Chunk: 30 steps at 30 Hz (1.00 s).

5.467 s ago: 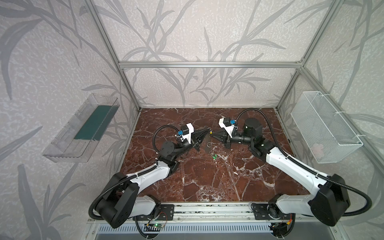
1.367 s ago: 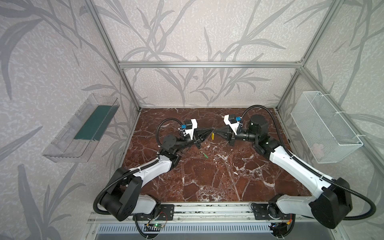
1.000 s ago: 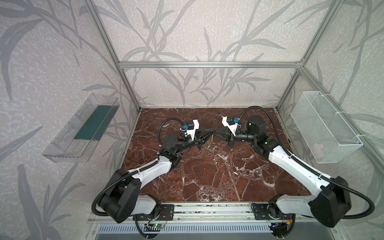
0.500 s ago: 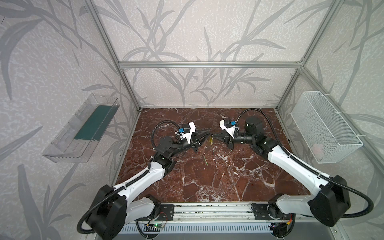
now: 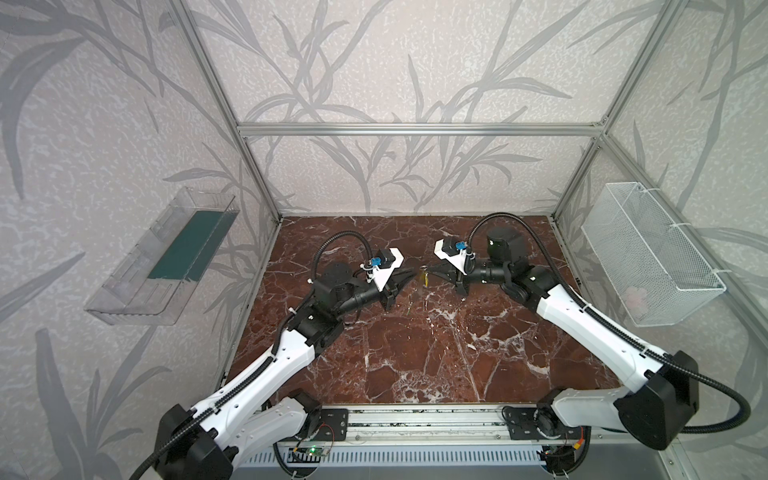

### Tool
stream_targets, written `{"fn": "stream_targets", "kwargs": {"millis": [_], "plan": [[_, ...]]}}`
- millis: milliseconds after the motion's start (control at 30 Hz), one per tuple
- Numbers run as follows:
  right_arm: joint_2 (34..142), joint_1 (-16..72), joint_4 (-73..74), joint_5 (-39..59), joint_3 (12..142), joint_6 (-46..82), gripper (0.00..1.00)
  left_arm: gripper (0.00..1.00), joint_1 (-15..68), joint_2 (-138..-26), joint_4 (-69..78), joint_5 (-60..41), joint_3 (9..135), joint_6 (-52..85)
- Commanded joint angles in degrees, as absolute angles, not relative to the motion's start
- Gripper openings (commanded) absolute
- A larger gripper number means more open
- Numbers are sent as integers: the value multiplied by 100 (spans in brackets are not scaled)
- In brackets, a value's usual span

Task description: Put the keys on the keyring

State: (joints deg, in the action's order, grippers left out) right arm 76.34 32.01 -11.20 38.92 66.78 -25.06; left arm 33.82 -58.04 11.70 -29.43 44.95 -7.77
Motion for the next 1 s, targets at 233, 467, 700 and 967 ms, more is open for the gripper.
{"fn": "stream_targets", "kwargs": {"millis": [233,467,700,967], "plan": [[7726,3292,-1640,3788,7014,-2994,0,20,3677,-6016,724,-2520,5013,-1945],[7708,3300,-1651,3849,7018,-3015,0,21,3724,-6185,634,-2566,5170,-2065],[7708,3305,-1643,3894,7008,-3019,0,22,3738,-6328,518,-2685,5286,-2101],[7684,3328,-1632,3936,6999,-3024,0,22,3762,-6470,456,-2718,5364,-2100]]}}
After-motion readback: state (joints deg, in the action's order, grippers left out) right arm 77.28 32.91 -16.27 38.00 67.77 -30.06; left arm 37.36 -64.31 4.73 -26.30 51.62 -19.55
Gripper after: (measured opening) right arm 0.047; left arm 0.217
